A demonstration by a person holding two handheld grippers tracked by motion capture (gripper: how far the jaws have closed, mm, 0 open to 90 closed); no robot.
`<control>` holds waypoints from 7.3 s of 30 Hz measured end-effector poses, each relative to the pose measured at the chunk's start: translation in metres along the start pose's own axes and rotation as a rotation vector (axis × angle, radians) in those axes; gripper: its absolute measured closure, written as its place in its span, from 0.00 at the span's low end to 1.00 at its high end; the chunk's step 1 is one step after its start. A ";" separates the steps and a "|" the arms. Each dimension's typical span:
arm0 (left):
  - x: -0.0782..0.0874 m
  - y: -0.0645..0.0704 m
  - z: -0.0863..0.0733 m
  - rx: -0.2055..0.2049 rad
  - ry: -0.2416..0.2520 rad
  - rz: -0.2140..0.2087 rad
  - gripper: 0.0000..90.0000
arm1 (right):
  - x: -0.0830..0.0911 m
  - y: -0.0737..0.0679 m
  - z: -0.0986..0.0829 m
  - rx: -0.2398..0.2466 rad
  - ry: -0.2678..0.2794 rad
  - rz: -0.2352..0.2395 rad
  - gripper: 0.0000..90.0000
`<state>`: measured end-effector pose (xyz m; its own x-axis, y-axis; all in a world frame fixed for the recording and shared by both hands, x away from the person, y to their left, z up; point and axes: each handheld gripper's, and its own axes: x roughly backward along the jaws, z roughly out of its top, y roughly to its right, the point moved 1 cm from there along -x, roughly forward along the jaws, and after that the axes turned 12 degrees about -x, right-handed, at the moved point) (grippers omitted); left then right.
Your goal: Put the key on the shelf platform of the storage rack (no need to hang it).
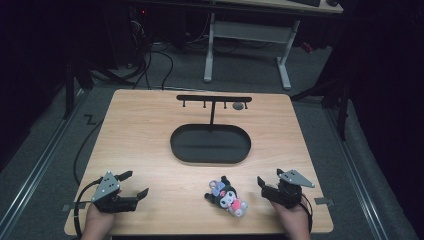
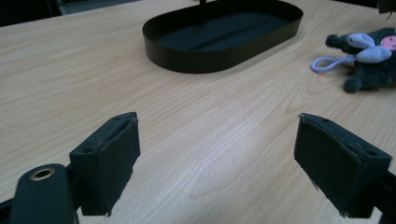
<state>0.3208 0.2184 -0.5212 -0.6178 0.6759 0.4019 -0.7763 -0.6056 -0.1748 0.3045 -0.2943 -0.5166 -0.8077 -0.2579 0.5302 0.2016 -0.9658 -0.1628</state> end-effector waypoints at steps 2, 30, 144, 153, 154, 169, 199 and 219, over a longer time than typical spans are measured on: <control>-0.005 0.000 0.003 -0.007 0.006 0.003 0.17 | 0.001 0.003 -0.004 -0.003 0.009 0.002 0.20; -0.001 0.002 -0.001 -0.036 -0.035 0.019 0.17 | 0.001 0.022 0.002 -0.010 0.026 -0.031 0.20; -0.007 0.004 0.000 -0.074 -0.049 -0.038 0.17 | 0.005 -0.050 0.072 0.234 -0.746 0.029 0.00; -0.006 0.003 -0.001 -0.075 -0.048 -0.032 0.17 | -0.001 -0.081 0.063 0.275 -0.778 0.087 0.00; -0.006 0.003 -0.001 -0.075 -0.048 -0.031 0.17 | -0.002 -0.084 0.062 0.293 -0.770 0.103 0.00; -0.006 0.002 0.000 -0.076 -0.044 -0.031 0.17 | -0.010 -0.113 0.039 0.331 -0.812 0.156 0.02; -0.006 0.002 0.000 -0.076 -0.044 -0.034 0.17 | -0.020 -0.124 0.012 0.394 -0.849 0.154 0.39; -0.006 0.002 0.000 -0.076 -0.044 -0.032 0.17 | -0.011 -0.124 0.029 0.393 -0.811 0.164 0.51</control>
<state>0.3228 0.2133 -0.5238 -0.5874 0.6746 0.4470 -0.8040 -0.5492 -0.2277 0.3047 -0.1724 -0.4787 -0.1457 -0.1874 0.9714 0.5731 -0.8163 -0.0715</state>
